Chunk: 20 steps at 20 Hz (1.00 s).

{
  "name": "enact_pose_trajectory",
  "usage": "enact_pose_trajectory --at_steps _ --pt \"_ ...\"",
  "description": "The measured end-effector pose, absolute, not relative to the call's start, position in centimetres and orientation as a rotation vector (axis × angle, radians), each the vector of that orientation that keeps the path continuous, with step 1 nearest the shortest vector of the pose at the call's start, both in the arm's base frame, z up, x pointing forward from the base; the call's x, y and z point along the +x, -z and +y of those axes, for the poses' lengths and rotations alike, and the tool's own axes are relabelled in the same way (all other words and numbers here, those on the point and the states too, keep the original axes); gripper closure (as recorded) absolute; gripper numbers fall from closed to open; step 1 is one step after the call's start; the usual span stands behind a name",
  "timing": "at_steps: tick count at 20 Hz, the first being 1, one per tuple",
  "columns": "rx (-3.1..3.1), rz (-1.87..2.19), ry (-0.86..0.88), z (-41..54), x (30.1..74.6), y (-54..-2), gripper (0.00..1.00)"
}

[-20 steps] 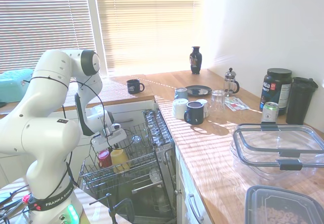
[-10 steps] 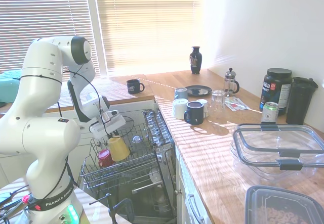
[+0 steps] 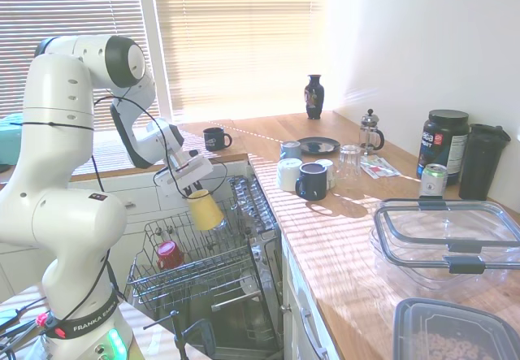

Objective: Take a mug cup out of the rack

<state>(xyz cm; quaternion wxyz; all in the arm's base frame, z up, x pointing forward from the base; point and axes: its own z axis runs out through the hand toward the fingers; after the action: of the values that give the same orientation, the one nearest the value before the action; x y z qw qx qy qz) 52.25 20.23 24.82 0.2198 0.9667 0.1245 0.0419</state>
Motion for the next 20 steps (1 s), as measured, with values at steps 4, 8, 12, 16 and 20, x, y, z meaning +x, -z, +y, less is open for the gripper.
enact_pose_trajectory --at_steps 4,8,12,16,20 --pt "2.716 0.294 -0.153 17.0 53.8 -31.0 1.00" --pt "2.725 0.254 -0.171 14.6 55.5 -35.8 1.00" --pt "2.746 0.222 -0.197 12.5 58.4 -41.2 1.00" --pt "2.792 0.194 -0.204 12.0 61.4 -46.6 1.00" --pt "2.848 0.162 -0.190 13.7 64.1 -49.6 1.00"
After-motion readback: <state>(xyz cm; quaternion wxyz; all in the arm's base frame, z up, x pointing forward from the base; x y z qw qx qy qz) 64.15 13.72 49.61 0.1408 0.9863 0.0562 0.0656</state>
